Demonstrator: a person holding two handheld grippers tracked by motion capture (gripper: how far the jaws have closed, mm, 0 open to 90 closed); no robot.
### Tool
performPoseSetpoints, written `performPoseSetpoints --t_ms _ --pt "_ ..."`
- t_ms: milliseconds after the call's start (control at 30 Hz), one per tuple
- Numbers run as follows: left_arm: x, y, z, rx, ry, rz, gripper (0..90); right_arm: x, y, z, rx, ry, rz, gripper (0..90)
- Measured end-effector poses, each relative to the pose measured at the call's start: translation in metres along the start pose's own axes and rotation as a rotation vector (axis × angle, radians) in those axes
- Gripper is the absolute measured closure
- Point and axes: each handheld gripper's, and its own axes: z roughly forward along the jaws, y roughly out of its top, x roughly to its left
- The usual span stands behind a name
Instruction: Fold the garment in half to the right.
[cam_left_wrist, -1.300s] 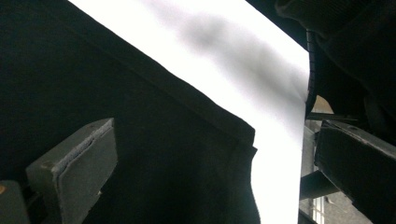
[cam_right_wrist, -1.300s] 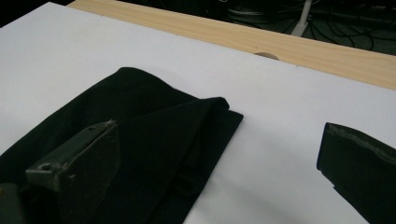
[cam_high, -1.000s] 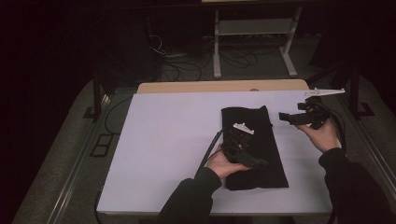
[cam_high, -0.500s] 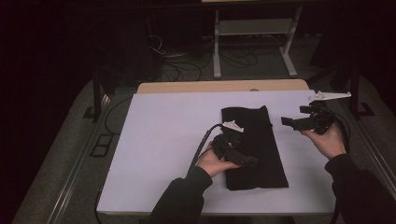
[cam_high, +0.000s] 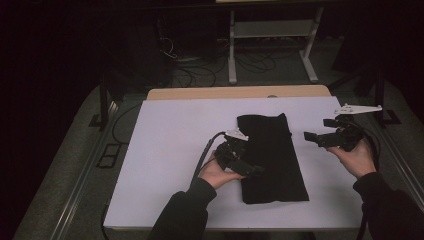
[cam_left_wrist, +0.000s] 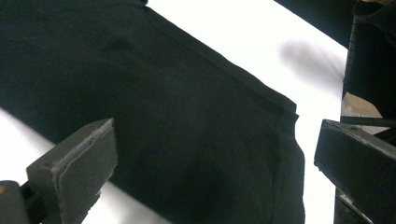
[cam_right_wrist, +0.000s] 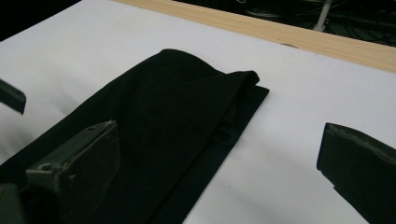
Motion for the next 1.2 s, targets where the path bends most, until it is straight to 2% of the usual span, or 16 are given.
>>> performPoseSetpoints --t_ms 400,500,833,933,1200 --pt "0.009 -0.013 -0.018 -0.035 0.037 -0.021 0.0 0.010 -0.009 -0.007 0.012 0.022 -0.015 0.0" --pt "0.013 -0.017 -0.025 -0.033 0.046 -0.016 0.0 0.012 -0.011 -0.009 0.004 0.028 -0.018 0.0" --pt "0.022 -0.030 -0.040 -0.054 0.070 -0.039 0.0 0.020 -0.022 -0.015 0.014 0.040 -0.035 0.0" --pt "0.025 -0.034 -0.044 -0.073 0.065 -0.061 0.0 0.022 -0.025 -0.016 0.014 0.044 -0.042 0.0" --pt "0.031 -0.046 -0.057 -0.073 0.090 -0.070 0.0 0.025 -0.035 -0.023 0.023 0.049 -0.046 0.0"
